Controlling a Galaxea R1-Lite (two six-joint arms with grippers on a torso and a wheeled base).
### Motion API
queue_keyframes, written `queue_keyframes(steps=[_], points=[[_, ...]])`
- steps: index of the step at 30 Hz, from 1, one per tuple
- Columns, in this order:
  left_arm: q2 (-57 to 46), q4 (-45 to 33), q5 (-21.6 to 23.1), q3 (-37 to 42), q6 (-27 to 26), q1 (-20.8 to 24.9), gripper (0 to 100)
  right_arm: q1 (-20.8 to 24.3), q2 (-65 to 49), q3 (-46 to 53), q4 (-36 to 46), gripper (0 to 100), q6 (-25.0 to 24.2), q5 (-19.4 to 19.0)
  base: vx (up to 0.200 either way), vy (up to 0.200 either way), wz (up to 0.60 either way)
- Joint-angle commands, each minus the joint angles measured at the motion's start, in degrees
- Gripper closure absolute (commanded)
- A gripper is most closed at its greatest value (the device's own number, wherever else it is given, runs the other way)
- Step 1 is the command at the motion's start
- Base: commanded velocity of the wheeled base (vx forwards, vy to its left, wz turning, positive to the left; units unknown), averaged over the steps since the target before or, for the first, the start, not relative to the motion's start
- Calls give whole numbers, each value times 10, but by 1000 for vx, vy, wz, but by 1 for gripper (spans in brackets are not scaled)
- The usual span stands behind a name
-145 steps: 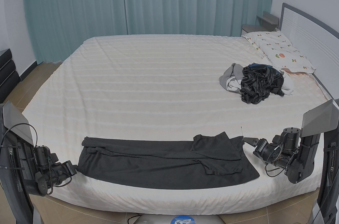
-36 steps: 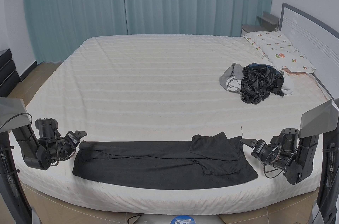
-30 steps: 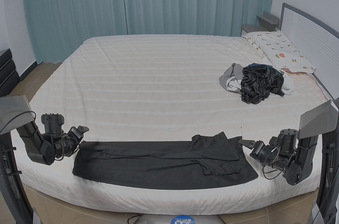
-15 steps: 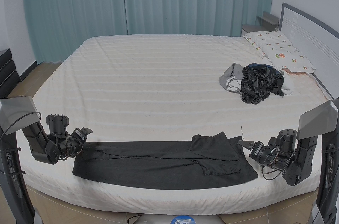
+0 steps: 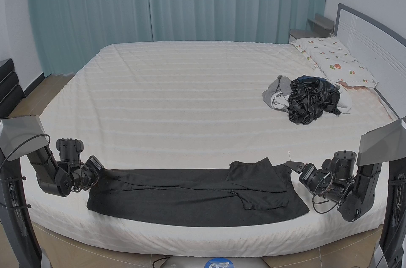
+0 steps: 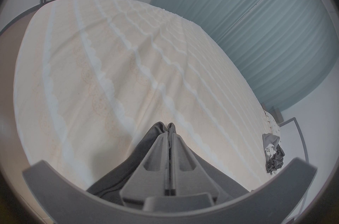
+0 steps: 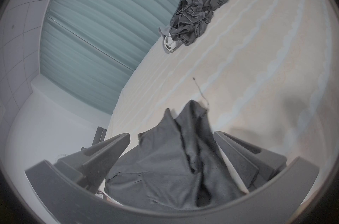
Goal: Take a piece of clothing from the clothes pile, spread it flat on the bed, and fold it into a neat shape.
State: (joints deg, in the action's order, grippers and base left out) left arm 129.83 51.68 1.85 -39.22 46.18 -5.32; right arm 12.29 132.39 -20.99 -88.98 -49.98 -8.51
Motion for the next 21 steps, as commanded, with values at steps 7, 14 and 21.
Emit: queue_keyframes(steps=[7,14,21], points=[[-5,14,-10,1,1,0,100,85,1,-13,6,0,-15,36,0,0,0],[-5,14,-10,2,1,0,100,85,18,-19,16,0,-24,36,0,0,0],[-5,14,-10,4,2,1,100,87,30,-28,48,0,-57,37,0,0,0]])
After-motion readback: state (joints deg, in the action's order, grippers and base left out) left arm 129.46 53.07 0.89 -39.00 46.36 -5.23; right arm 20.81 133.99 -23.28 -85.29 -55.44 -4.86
